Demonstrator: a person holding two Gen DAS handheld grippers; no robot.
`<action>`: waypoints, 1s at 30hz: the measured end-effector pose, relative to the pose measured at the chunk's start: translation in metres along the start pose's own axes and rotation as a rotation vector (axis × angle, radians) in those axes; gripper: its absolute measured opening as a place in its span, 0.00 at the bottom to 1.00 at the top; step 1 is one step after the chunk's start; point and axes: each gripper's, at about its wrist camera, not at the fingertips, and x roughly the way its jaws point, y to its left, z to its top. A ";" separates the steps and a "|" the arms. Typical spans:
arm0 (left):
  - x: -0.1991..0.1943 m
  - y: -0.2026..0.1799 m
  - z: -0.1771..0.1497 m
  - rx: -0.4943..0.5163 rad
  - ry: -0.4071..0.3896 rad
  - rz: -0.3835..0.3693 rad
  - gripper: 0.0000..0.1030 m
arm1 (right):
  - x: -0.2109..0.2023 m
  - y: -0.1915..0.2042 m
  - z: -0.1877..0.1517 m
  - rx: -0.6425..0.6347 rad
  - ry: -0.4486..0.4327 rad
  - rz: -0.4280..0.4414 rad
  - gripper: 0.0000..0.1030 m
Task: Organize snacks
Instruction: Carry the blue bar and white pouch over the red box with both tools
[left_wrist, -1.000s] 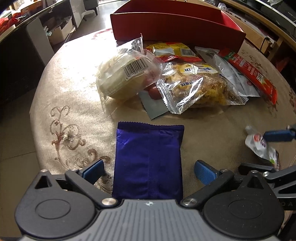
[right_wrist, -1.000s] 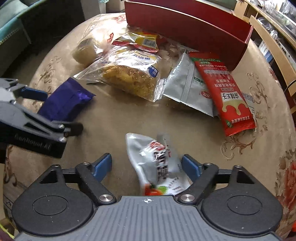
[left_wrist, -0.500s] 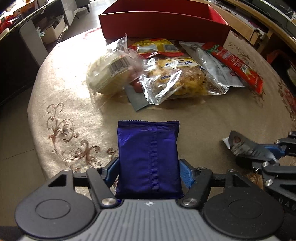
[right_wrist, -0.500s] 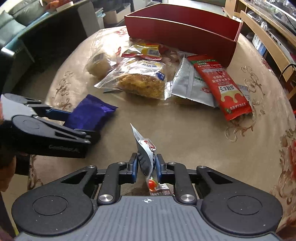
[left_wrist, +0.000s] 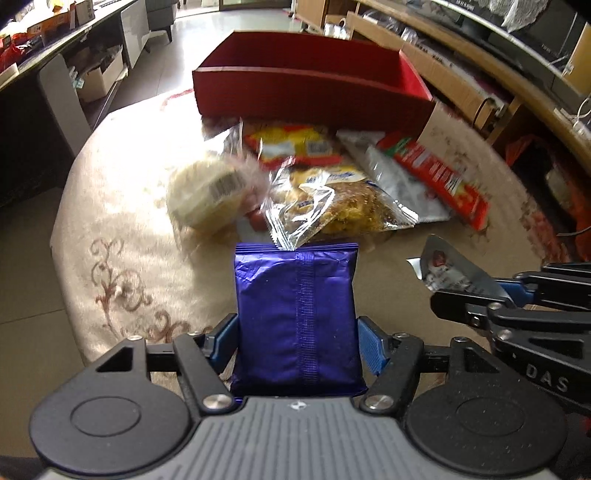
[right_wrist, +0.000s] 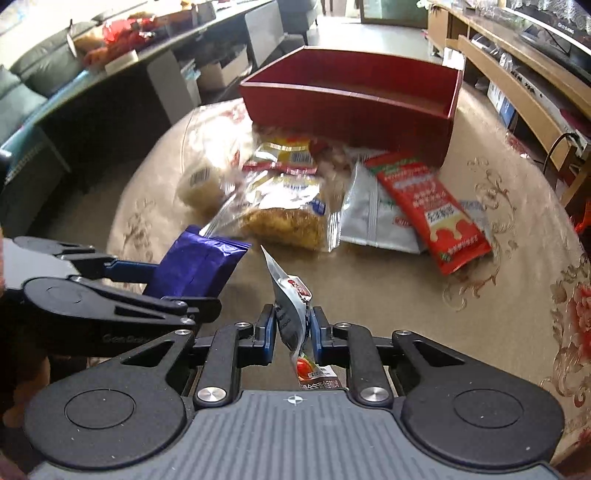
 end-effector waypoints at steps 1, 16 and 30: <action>-0.002 0.000 0.002 -0.003 -0.006 -0.005 0.62 | -0.001 -0.001 0.002 0.008 -0.008 -0.001 0.25; -0.026 -0.011 0.027 -0.001 -0.062 -0.128 0.62 | -0.026 -0.021 0.022 0.115 -0.135 0.025 0.25; -0.039 -0.010 0.045 -0.006 -0.124 -0.130 0.61 | -0.038 -0.027 0.028 0.157 -0.197 0.034 0.25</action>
